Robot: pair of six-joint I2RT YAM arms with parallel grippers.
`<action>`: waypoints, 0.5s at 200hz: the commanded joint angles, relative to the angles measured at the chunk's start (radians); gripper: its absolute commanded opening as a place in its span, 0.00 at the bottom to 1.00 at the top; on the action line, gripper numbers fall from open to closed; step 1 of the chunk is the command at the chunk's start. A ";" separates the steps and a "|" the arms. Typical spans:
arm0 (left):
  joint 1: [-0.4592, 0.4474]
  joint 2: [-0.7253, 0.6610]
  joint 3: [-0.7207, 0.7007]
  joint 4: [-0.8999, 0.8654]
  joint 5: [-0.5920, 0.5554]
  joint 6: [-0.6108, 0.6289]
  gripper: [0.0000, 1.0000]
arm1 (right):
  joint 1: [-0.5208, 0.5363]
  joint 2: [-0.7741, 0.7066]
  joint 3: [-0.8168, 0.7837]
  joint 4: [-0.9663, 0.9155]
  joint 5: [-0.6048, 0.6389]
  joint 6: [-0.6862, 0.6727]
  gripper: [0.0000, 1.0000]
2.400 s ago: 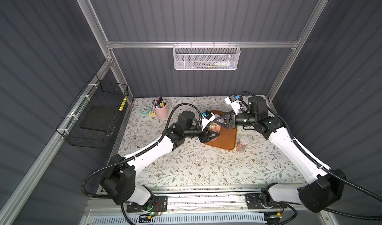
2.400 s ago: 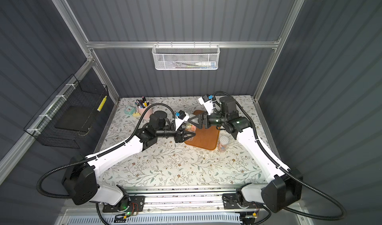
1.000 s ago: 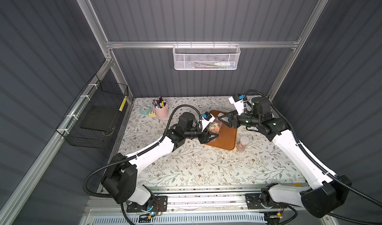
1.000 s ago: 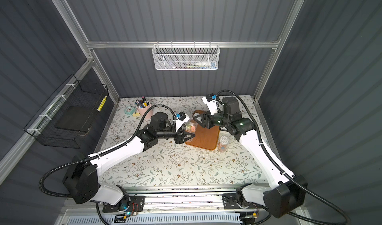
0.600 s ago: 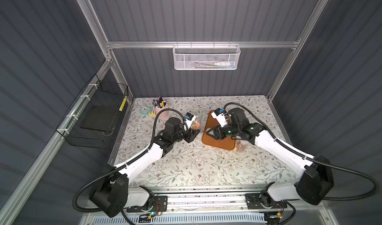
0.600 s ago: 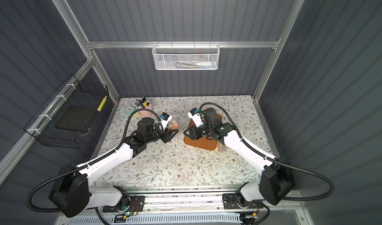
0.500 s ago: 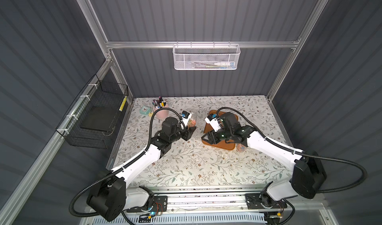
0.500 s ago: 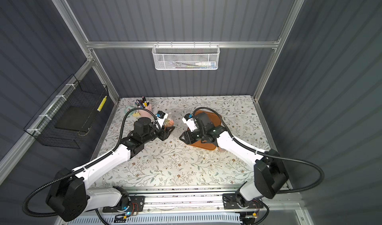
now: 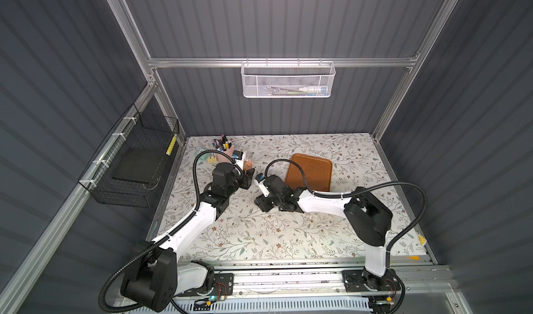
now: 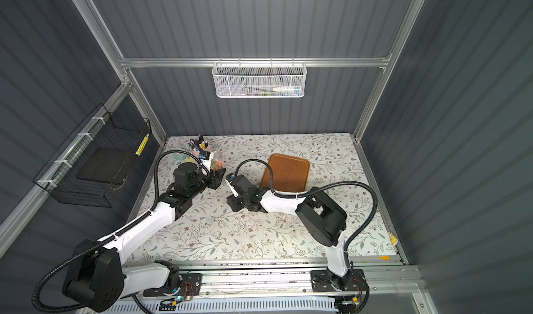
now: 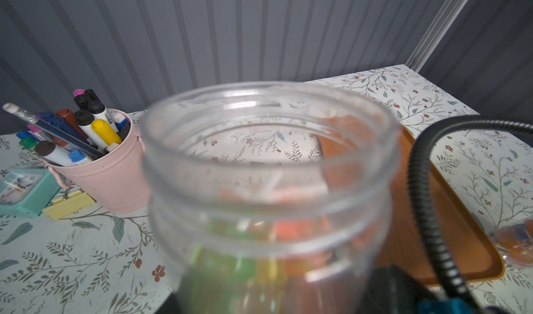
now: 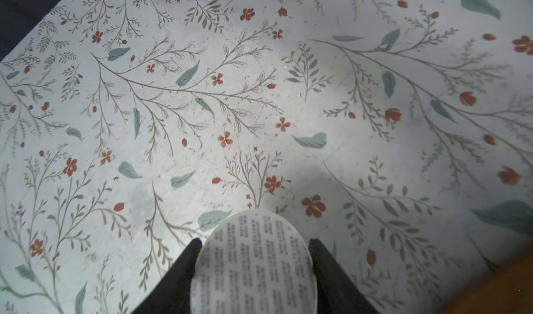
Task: Pour the candies out of the jar
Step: Place the lid at the center of the board.
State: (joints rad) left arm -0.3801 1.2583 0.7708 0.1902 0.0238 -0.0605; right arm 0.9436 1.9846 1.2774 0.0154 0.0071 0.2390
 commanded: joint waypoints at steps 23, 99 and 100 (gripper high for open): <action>0.017 -0.024 0.005 0.068 0.028 -0.037 0.00 | 0.022 0.090 0.067 0.050 0.117 -0.045 0.57; 0.020 -0.023 0.007 0.058 0.045 -0.048 0.00 | 0.023 0.177 0.156 0.008 0.096 -0.044 0.63; 0.020 -0.023 0.007 0.058 0.046 -0.048 0.00 | 0.023 0.177 0.156 0.007 0.096 -0.044 0.63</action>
State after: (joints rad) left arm -0.3653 1.2583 0.7708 0.2134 0.0475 -0.0914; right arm 0.9638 2.1414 1.3975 0.0368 0.0937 0.2008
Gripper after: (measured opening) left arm 0.550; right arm 0.621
